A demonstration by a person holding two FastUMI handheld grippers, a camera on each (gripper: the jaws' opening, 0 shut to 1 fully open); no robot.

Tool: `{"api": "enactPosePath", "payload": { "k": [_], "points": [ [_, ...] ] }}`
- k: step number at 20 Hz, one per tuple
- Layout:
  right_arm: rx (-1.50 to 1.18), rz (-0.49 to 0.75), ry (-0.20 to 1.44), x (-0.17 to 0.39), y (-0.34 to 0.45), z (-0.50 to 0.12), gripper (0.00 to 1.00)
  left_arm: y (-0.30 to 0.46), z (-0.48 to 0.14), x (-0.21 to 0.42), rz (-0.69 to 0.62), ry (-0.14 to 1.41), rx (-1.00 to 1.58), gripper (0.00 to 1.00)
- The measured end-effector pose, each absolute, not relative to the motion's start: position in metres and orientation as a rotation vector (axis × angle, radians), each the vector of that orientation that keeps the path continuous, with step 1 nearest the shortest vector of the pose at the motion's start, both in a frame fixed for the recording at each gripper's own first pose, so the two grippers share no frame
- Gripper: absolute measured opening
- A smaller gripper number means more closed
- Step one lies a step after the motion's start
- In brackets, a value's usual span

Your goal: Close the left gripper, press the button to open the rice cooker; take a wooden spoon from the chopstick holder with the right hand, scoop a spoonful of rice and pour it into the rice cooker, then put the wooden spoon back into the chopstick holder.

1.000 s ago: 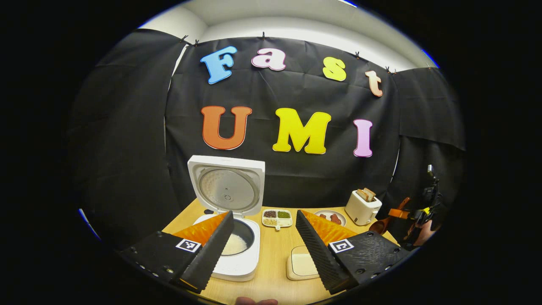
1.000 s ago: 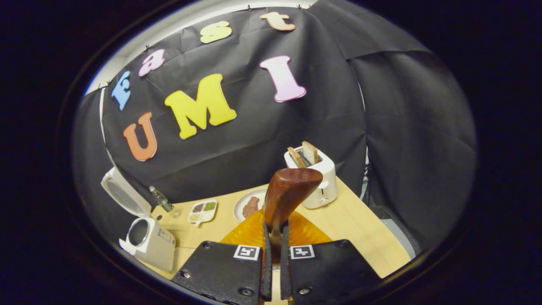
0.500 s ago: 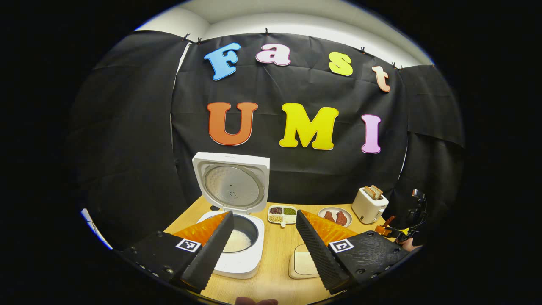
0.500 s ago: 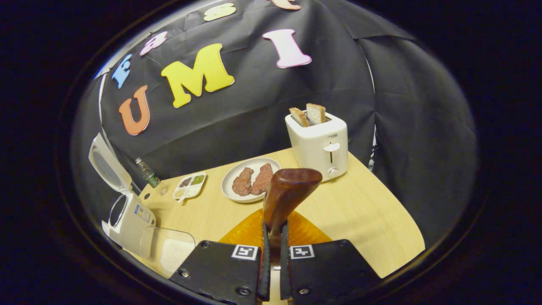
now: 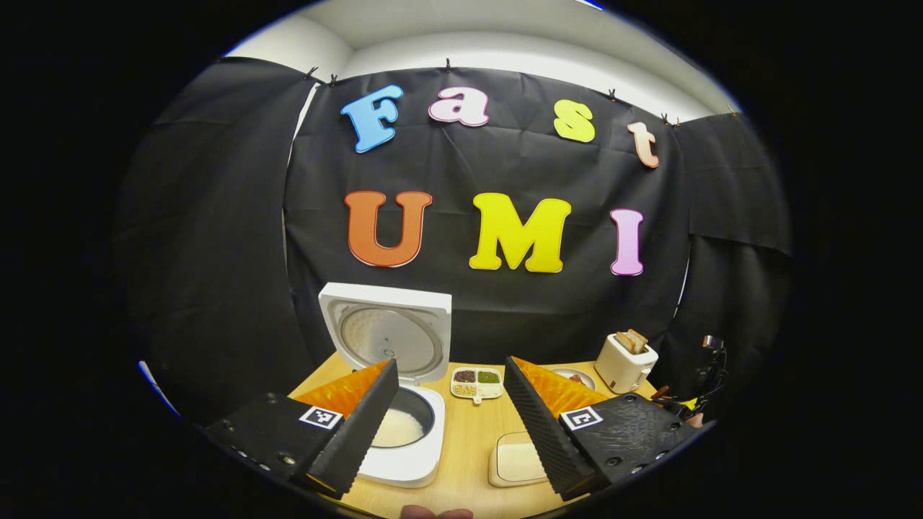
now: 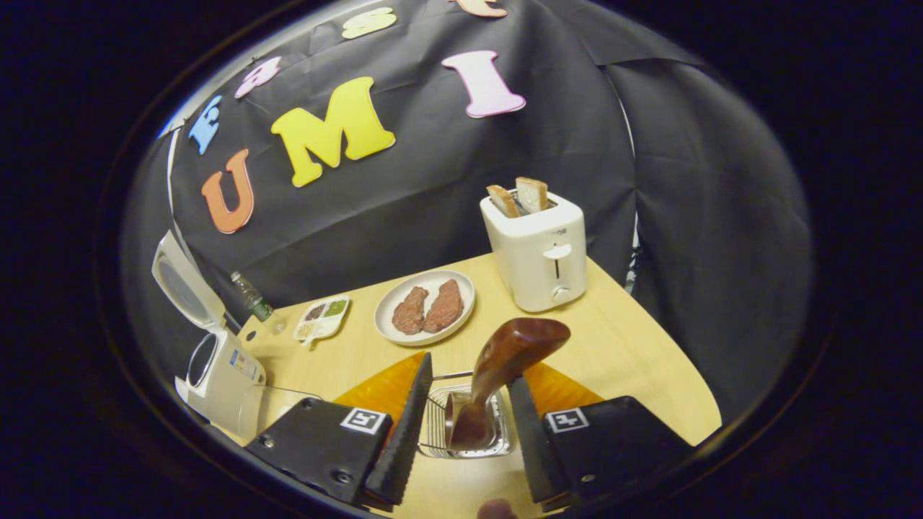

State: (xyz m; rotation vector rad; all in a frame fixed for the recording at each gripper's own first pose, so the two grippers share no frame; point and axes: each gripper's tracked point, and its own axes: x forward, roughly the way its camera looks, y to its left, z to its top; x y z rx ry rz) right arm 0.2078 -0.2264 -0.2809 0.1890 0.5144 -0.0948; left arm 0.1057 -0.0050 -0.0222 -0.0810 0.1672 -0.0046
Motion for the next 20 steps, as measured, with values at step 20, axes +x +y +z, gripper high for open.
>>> {"api": "enactPosePath", "payload": {
  "k": [20],
  "points": [
    [0.061, -0.300, 0.168, 0.081, -0.258, -0.065, 0.95, 0.075, -0.019, 0.305, -0.011, 0.290, -0.080, 0.95]
  ]
}}
